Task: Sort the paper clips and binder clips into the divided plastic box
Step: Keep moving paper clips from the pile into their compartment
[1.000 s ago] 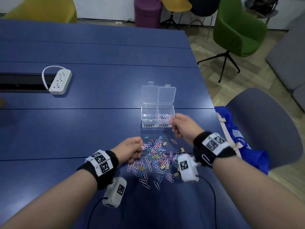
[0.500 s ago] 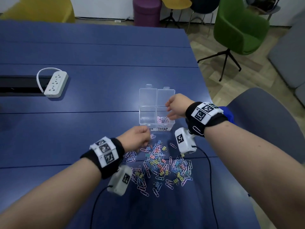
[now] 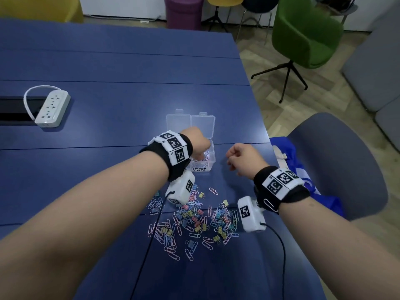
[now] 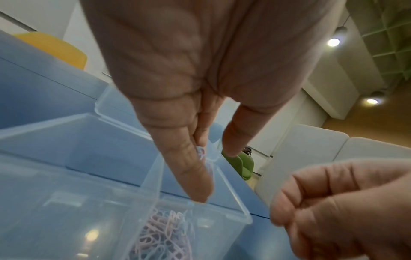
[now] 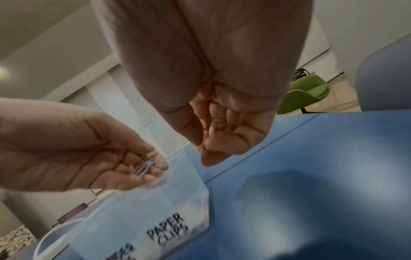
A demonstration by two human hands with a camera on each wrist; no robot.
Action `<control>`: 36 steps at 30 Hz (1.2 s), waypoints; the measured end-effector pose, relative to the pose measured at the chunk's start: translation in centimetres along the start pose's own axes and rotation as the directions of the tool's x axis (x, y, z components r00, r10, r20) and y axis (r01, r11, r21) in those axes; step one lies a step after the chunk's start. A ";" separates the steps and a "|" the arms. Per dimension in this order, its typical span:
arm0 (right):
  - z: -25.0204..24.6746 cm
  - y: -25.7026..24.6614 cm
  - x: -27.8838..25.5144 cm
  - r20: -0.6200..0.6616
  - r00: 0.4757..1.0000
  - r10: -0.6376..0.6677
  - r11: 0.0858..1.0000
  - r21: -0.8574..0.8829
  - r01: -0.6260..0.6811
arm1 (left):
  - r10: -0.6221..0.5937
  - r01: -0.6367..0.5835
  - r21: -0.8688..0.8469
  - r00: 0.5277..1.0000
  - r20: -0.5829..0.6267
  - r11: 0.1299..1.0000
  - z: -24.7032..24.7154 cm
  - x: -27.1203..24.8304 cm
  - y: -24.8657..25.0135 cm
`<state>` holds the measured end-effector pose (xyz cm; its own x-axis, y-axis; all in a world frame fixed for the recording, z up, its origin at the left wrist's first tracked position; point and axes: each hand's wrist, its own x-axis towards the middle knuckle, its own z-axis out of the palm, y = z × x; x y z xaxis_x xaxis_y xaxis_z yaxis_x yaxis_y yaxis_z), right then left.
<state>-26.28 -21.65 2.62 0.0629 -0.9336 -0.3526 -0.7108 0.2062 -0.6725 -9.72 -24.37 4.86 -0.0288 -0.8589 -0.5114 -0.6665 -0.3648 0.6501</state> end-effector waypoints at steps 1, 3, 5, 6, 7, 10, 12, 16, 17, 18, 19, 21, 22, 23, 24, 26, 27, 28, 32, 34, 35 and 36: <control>0.1 0.4 -0.4 0.010 1.000 -0.002 1.000 -0.007 0.002 | 0.006 -0.006 0.013 1.000 -0.022 1.000 0.1 0.0 0.1; 0.6 1.2 -1.1 0.055 0.998 -0.024 0.998 -0.049 0.027 | 0.029 -0.024 0.102 0.998 -0.049 0.995 0.2 -0.1 -0.1; 1.4 1.7 -1.9 0.100 0.994 -0.034 0.986 -0.159 0.050 | 0.063 -0.053 0.142 0.996 -0.063 0.988 0.3 -0.3 -0.4; 1.9 1.9 -2.3 0.119 0.992 -0.031 0.976 -0.212 0.056 | 0.083 -0.075 0.131 0.995 -0.054 0.988 0.3 -0.4 -0.6; 2.5 2.0 -2.7 0.142 0.989 -0.031 0.966 -0.248 0.066 | 0.100 -0.094 0.117 0.994 -0.049 0.989 0.4 -0.6 -0.7; 4.4 1.9 -3.5 0.229 0.970 -0.076 0.914 -0.373 0.160 | 0.162 -0.160 0.041 0.985 -0.063 0.986 0.2 -1.5 -1.0; 5.3 1.8 -3.7 0.259 0.955 -0.142 0.865 -0.438 0.247 | 0.223 -0.224 0.002 0.970 -0.093 0.975 -0.1 -2.6 -1.3; 6.1 2.3 -4.3 0.294 0.929 -0.223 0.785 -0.512 0.350 | 0.340 -0.341 0.006 0.938 -0.066 0.940 0.1 -6.0 -3.0; 6.1 2.6 -4.5 0.317 0.921 -0.227 0.763 -0.530 0.371 | 0.362 -0.360 0.048 0.932 -0.032 0.932 0.3 -6.9 -3.8; 6.1 2.8 -4.7 0.340 0.913 -0.227 0.742 -0.546 0.388 | 0.373 -0.373 0.098 0.928 0.012 0.923 0.5 -7.8 -4.8; 6.0 3.0 -5.0 0.362 0.906 -0.220 0.725 -0.561 0.400 | 0.367 -0.373 0.151 0.928 0.066 0.915 0.7 -8.6 -5.9; 5.6 3.1 -5.5 0.382 0.899 -0.213 0.723 -0.557 0.408 | 0.321 -0.354 0.252 0.933 0.165 0.901 1.2 -10.1 -8.0; 5.4 3.3 -5.9 0.372 0.903 -0.215 0.745 -0.535 0.398 | 0.299 -0.348 0.287 0.933 0.200 0.893 1.5 -10.8 -9.0; 5.0 3.5 -6.3 0.341 0.914 -0.219 0.782 -0.499 0.374 | 0.287 -0.350 0.313 0.930 0.229 0.883 1.9 -11.5 -9.9; 4.6 3.8 -6.8 0.296 0.927 -0.229 0.824 -0.449 0.346 | 0.283 -0.360 0.341 0.925 0.254 0.868 2.3 -12.1 -10.7; 3.8 4.6 -8.1 0.188 0.951 -0.246 0.890 -0.346 0.299 | 0.295 -0.390 0.419 0.915 0.275 0.820 3.0 -13.3 -12.0; 3.4 5.0 -9.0 0.156 0.955 -0.251 0.906 -0.310 0.289 | 0.290 -0.392 0.466 0.916 0.277 0.793 3.3 -13.9 -12.7; 3.2 5.5 -9.8 0.156 0.953 -0.259 0.912 -0.285 0.295 | 0.276 -0.382 0.512 0.921 0.273 0.769 3.6 -14.4 -13.4; 3.8 7.8 -13.2 0.307 0.891 -0.333 0.852 -0.308 0.424 | 0.290 -0.371 0.533 0.928 0.233 0.760 3.7 -15.5 -15.4; 4.4 8.6 -14.3 0.372 0.851 -0.371 0.802 -0.333 0.496 | 0.284 -0.347 0.499 0.938 0.199 0.794 3.5 -15.4 -16.1; 4.7 8.8 -14.7 0.388 0.836 -0.389 0.780 -0.344 0.522 | 0.292 -0.347 0.495 0.938 0.187 0.797 3.4 -15.4 -16.3; 5.0 9.0 -14.9 0.388 0.823 -0.414 0.757 -0.355 0.549 | 0.305 -0.357 0.496 0.934 0.186 0.791 3.4 -15.3 -16.5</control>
<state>-30.14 -4.40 -1.42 0.6182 -0.7403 -0.2642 -0.7525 -0.4602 -0.4711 -0.83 -3.97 0.04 -0.3689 -0.8467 -0.3836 -0.8868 0.1969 0.4181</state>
